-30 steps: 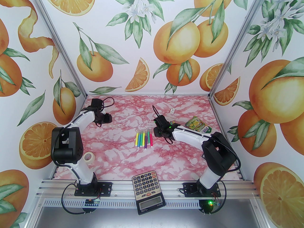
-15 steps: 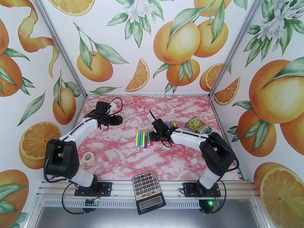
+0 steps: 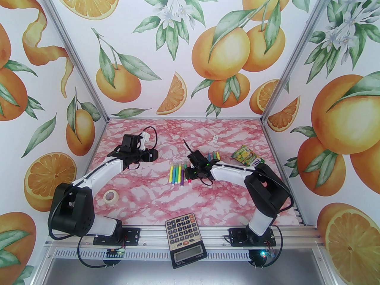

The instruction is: Open the pen caps

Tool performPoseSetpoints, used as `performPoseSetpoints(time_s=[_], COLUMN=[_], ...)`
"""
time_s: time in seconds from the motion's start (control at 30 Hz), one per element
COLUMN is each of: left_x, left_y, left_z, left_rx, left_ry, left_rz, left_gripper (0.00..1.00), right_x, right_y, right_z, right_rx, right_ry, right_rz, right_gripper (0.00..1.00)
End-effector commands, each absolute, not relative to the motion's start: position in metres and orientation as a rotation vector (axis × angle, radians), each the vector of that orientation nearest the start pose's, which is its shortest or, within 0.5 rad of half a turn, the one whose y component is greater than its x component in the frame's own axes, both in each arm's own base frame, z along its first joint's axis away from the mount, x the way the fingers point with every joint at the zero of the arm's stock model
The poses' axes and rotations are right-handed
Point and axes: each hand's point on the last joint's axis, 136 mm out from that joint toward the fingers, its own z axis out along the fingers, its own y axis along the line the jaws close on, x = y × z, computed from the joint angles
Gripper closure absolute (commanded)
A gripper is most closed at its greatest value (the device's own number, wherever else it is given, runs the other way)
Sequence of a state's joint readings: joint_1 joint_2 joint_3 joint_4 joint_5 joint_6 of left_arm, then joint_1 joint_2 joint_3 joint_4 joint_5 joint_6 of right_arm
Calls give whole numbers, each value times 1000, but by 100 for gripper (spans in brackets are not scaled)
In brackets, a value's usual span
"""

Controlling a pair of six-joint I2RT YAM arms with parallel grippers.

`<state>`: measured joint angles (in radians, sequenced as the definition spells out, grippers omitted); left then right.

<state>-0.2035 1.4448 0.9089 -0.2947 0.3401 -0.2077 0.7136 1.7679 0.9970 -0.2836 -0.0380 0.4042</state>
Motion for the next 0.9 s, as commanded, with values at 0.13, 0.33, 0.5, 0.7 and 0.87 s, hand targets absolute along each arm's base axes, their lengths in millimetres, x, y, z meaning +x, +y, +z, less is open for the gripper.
performPoseSetpoints(time_s=[0.13, 0.33, 0.5, 0.7, 0.87], left_x=[368, 368, 369, 369, 370], left_y=[-136, -134, -135, -135, -135], left_z=[146, 149, 154, 157, 161], left_rx=[166, 148, 137, 109, 104], left_ry=[2339, 2333, 2320, 2318, 2310], left_rz=[-611, -603, -613, -623, -631], left_gripper=[43, 42, 42, 41, 41], right_x=[306, 307, 308, 310, 309], right_y=[279, 270, 264, 258, 256], right_z=[23, 19, 18, 17, 13], right_rx=[-436, -442, -444, -459, -466], right_ry=[2685, 2701, 2703, 2707, 2715], right_rz=[407, 284, 222, 130, 104], right_gripper=[62, 64, 66, 68, 69])
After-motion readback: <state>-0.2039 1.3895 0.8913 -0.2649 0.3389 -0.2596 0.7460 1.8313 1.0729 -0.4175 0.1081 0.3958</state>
